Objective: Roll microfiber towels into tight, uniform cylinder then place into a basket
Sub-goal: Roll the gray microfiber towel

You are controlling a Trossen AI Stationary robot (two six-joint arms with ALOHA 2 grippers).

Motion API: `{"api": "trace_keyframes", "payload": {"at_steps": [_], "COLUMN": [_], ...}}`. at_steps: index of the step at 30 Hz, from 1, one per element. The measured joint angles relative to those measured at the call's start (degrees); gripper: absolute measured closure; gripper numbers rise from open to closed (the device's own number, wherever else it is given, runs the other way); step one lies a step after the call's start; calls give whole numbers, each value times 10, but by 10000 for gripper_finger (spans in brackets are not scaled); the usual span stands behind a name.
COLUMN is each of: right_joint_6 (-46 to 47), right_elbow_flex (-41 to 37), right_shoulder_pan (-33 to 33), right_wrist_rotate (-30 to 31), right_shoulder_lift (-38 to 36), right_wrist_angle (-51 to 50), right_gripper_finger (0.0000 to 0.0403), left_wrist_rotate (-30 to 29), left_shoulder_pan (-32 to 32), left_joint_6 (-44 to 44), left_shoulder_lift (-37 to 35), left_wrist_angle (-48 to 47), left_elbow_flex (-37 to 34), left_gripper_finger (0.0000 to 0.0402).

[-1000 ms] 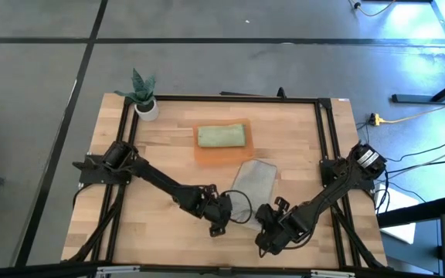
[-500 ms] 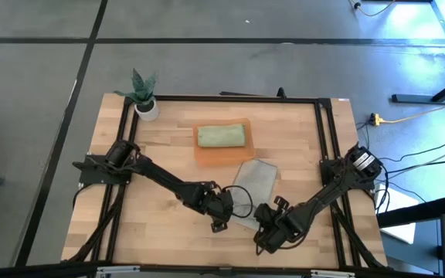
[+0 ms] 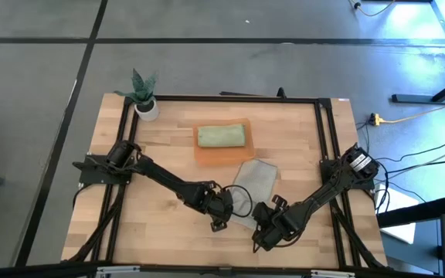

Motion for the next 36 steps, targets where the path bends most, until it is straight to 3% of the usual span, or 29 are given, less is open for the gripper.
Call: {"api": "trace_keyframes", "payload": {"at_steps": [10, 15, 19, 25, 31, 36], "right_joint_6": [-52, -56, -85, -113, -171, -237], "right_elbow_flex": [0, 16, 57, 112, 108, 49], "right_shoulder_pan": [-22, -38, -37, -20, -11, -11], "right_wrist_rotate": [-56, -73, -65, 23, 42, 52], "right_shoulder_lift": [0, 0, 0, 0, 0, 1], "right_wrist_angle": [-3, -6, -30, -63, 3, 101], "right_gripper_finger": [262, 220, 208, 206, 206, 206], "left_wrist_rotate": [0, 0, 0, 0, 0, 0], "left_shoulder_pan": [0, 0, 0, 0, 0, 0], "left_joint_6": [0, 0, 0, 0, -1, -2], "left_shoulder_lift": [0, 0, 0, 0, 0, 0], "left_wrist_angle": [-6, -5, -11, -11, -11, -13], "left_elbow_flex": [-1, -1, -1, 0, 0, 0], "left_gripper_finger": [401, 401, 401, 401, 401, 401]}}
